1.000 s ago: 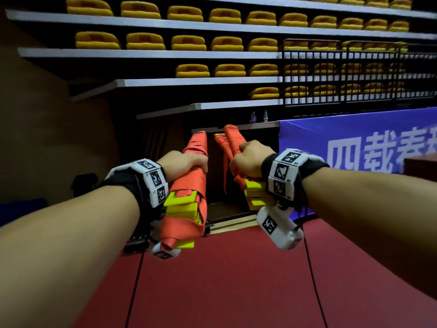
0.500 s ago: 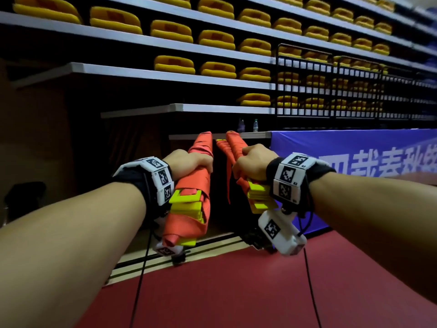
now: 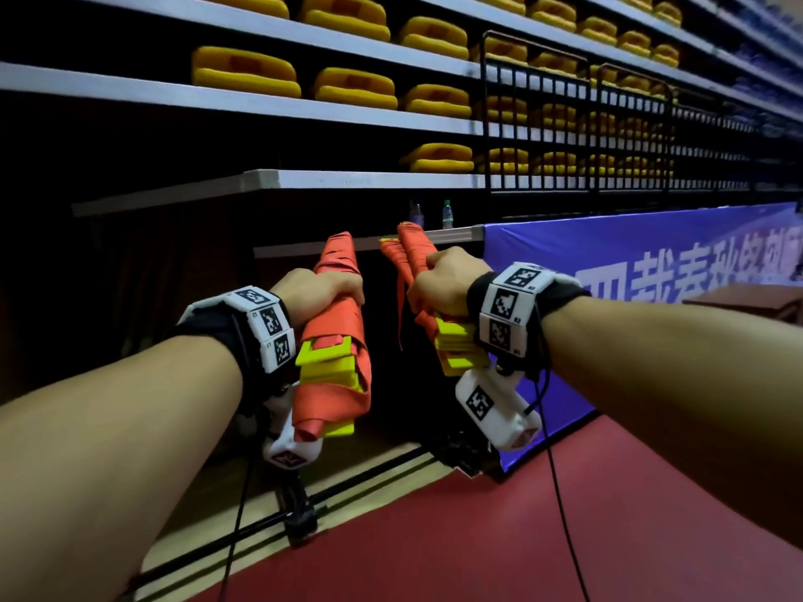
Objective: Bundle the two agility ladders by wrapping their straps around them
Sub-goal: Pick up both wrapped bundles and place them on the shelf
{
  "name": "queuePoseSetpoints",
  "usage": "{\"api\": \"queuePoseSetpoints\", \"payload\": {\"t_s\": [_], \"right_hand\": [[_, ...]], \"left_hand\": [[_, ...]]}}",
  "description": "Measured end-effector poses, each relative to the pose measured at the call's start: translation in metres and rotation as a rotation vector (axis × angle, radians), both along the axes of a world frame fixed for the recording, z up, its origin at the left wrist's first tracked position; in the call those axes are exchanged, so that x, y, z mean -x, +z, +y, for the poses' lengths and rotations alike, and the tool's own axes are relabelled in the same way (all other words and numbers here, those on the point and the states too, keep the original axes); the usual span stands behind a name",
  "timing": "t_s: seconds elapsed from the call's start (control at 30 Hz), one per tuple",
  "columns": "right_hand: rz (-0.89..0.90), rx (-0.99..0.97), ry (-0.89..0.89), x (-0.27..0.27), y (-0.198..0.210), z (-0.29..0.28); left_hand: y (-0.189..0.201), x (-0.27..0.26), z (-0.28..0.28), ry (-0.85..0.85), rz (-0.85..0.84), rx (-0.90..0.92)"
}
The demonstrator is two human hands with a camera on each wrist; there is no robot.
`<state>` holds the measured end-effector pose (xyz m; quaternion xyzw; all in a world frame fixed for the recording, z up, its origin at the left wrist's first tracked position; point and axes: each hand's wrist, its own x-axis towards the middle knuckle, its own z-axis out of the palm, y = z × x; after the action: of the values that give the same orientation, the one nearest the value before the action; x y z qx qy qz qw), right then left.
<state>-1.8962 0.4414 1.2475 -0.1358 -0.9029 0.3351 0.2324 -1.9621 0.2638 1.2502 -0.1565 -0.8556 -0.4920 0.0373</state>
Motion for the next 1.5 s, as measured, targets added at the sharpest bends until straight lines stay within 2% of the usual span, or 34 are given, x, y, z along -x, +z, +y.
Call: {"api": "queuePoseSetpoints", "payload": {"t_s": [0.13, 0.33, 0.47, 0.73, 0.93, 1.13, 1.23, 1.4, 1.5], "right_hand": [[0.028, -0.012, -0.016, 0.124, -0.006, 0.041], [0.047, -0.043, -0.02, 0.307, 0.024, 0.089], [0.048, -0.013, -0.034, 0.409, 0.036, 0.116], [0.039, -0.025, -0.099, 0.628, 0.015, 0.177], [0.034, -0.031, -0.14, 0.8, 0.03, 0.222], [0.064, -0.049, -0.168, 0.931, 0.046, 0.27], [0.09, -0.035, -0.173, 0.996, 0.047, 0.296], [0.145, -0.057, -0.184, 1.097, 0.042, 0.357], [0.159, -0.061, -0.193, 1.153, 0.049, 0.393]], "left_hand": [[-0.002, 0.114, 0.035, 0.007, 0.016, 0.001], [0.027, 0.284, 0.088, -0.034, 0.027, 0.024], [0.033, 0.387, 0.12, -0.05, 0.034, 0.076], [0.008, 0.631, 0.187, -0.105, 0.07, 0.052], [0.029, 0.812, 0.236, -0.162, 0.116, 0.057], [0.043, 0.946, 0.29, -0.186, 0.104, -0.012], [0.041, 1.008, 0.316, -0.206, 0.119, 0.012], [0.035, 1.104, 0.372, -0.165, 0.162, -0.021], [0.046, 1.155, 0.409, -0.145, 0.182, -0.055]]}}
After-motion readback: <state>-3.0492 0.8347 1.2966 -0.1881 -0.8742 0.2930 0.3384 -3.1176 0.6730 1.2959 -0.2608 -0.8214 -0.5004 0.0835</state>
